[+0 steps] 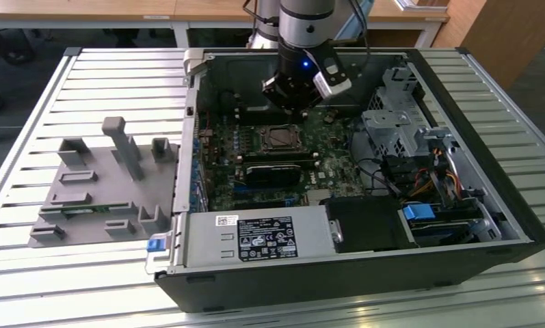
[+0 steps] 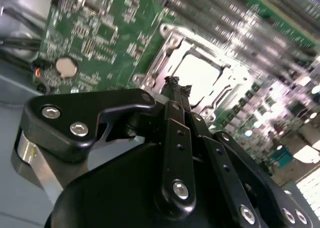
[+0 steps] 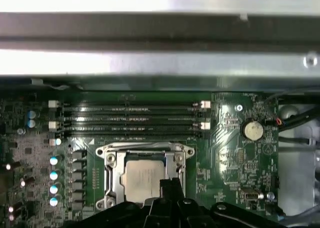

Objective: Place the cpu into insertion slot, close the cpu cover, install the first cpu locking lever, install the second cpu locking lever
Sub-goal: 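Install the second cpu locking lever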

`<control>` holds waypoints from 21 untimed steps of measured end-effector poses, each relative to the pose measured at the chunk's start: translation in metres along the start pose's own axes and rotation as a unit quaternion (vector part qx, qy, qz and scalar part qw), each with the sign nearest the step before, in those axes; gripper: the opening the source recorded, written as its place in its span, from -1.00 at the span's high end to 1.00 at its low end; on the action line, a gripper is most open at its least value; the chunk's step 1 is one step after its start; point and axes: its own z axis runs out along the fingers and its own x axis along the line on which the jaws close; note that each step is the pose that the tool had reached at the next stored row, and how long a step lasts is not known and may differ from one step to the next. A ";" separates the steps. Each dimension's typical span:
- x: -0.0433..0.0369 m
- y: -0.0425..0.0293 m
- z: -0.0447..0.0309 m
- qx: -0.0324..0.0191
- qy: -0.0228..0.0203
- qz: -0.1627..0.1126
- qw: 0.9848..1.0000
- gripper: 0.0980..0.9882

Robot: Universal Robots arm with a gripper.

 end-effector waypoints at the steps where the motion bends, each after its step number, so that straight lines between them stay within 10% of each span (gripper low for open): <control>1: 0.0000 -0.0031 0.0000 0.000 0.000 0.000 1.000 0.98; 4: -0.0002 -0.0104 -0.0002 -0.006 0.000 0.000 1.000 0.98; 10: -0.0002 -0.0186 -0.0002 -0.053 0.001 0.002 0.999 0.98; 21: -0.0003 -0.0386 0.0121 -0.055 0.011 -0.002 0.998 0.98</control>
